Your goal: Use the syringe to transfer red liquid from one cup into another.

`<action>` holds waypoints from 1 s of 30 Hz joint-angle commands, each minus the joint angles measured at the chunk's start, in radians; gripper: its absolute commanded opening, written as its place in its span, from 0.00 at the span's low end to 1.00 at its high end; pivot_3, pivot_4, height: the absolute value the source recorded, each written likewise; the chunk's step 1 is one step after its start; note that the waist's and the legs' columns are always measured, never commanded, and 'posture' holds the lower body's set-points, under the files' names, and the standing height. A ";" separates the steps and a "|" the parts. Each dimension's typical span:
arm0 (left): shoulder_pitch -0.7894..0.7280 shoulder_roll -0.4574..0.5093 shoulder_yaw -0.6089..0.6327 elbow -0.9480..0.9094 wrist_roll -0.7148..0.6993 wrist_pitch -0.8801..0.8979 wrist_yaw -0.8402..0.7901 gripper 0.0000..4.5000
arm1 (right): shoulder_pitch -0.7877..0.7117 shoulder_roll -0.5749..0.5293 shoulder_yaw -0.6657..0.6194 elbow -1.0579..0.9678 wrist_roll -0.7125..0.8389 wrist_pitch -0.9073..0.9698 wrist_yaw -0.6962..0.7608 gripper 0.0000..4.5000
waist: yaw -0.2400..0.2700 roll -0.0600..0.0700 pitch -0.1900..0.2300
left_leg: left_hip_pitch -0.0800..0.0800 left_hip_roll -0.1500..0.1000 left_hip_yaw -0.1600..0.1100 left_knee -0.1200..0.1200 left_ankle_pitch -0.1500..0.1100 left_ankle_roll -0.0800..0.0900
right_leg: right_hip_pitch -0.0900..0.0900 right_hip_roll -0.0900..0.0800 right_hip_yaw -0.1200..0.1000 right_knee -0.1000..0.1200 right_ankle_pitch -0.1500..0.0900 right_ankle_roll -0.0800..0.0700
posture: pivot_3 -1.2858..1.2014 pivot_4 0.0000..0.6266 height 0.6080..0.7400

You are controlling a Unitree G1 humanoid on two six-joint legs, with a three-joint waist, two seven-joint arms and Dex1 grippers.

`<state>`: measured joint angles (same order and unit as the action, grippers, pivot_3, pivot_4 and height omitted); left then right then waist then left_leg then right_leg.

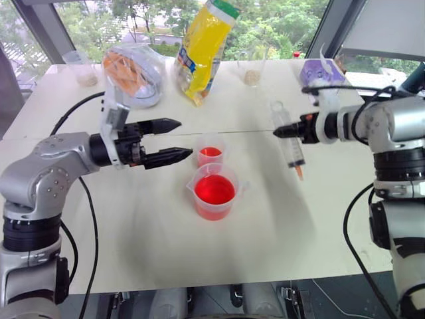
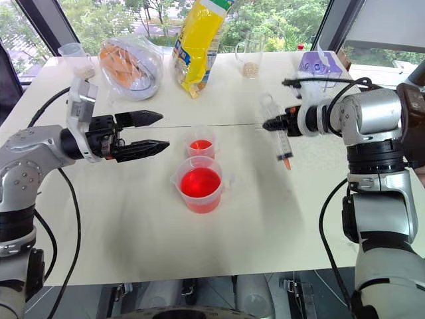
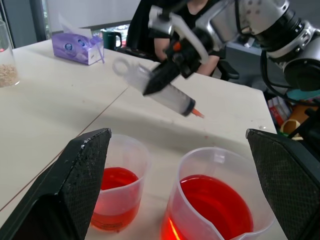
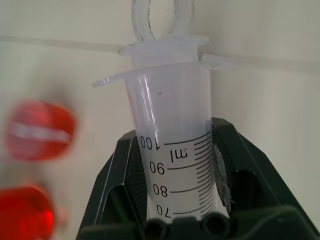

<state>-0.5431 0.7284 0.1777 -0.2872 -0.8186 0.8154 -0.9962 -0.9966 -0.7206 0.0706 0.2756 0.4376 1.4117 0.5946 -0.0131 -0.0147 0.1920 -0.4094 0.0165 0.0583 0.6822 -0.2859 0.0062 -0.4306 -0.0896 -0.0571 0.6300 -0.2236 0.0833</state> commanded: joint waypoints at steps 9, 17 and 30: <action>-0.003 0.014 0.017 -0.045 -0.039 0.011 0.020 0.99 | 0.095 0.046 -0.028 0.072 -0.067 0.002 -0.076 0.31 | 0.000 0.000 0.000 | 0.000 0.000 0.000 0.000 0.000 0.000 | 0.000 0.001 0.000 0.000 0.000 0.000 | 0.52 0.24 1.00; 0.002 0.053 0.026 -0.049 -0.076 0.031 0.001 1.00 | 0.120 -0.007 -0.020 -0.065 -0.051 -0.026 -0.020 0.98 | 0.001 0.000 0.000 | 0.000 0.000 0.000 0.000 0.000 0.000 | 0.000 0.001 0.000 0.000 0.000 0.000 | 0.52 0.24 1.00; 0.048 0.150 0.044 -0.056 -0.079 0.017 -0.061 1.00 | 0.254 -0.405 -0.066 -0.637 0.125 -0.209 0.387 0.98 | 0.003 0.000 0.000 | 0.000 0.000 -0.001 0.000 0.000 0.000 | 0.000 0.001 0.000 -0.001 0.000 0.001 | 0.52 0.24 1.00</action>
<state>-0.4953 0.8623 0.1905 -0.3203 -0.8843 0.8452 -1.0450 -0.7596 -1.0895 0.0502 -0.2814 0.5363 1.2474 0.9328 -0.0099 -0.0146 0.1923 -0.4098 0.0171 0.0574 0.6824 -0.2862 0.0065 -0.4307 -0.0887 -0.0572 0.6289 -0.2241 0.0841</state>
